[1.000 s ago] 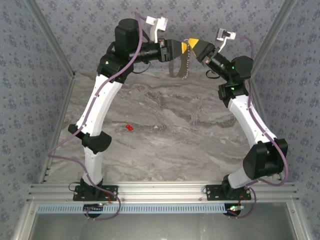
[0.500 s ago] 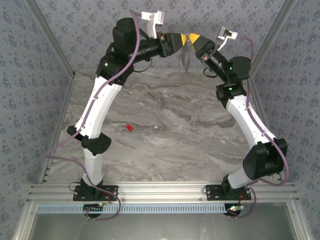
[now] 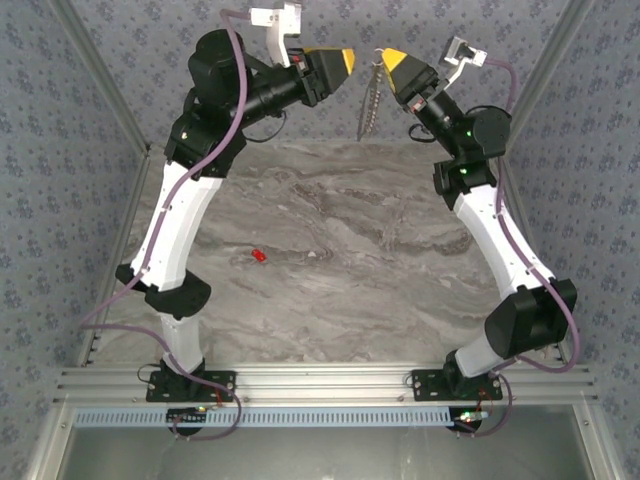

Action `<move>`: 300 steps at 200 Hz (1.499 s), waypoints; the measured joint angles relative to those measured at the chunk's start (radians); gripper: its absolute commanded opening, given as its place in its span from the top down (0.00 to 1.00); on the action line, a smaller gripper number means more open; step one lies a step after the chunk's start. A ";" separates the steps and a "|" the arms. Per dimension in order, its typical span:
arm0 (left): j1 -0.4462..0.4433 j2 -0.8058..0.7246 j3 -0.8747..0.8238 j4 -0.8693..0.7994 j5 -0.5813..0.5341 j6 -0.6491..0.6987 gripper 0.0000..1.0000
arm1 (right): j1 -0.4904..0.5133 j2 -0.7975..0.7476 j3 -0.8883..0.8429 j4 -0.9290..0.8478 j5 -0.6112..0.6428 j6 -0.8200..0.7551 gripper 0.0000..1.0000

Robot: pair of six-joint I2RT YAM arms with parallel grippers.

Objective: Put the keys on the keyring

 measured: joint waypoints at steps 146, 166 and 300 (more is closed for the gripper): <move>0.018 0.019 -0.004 0.028 0.007 -0.026 0.57 | 0.038 0.058 0.060 0.044 0.004 0.061 1.00; 0.024 0.032 -0.004 0.049 0.015 -0.043 0.54 | 0.040 0.063 0.070 0.050 0.004 0.072 1.00; 0.044 0.092 -0.005 0.180 0.090 -0.156 0.50 | 0.045 0.111 0.083 0.075 -0.004 0.112 1.00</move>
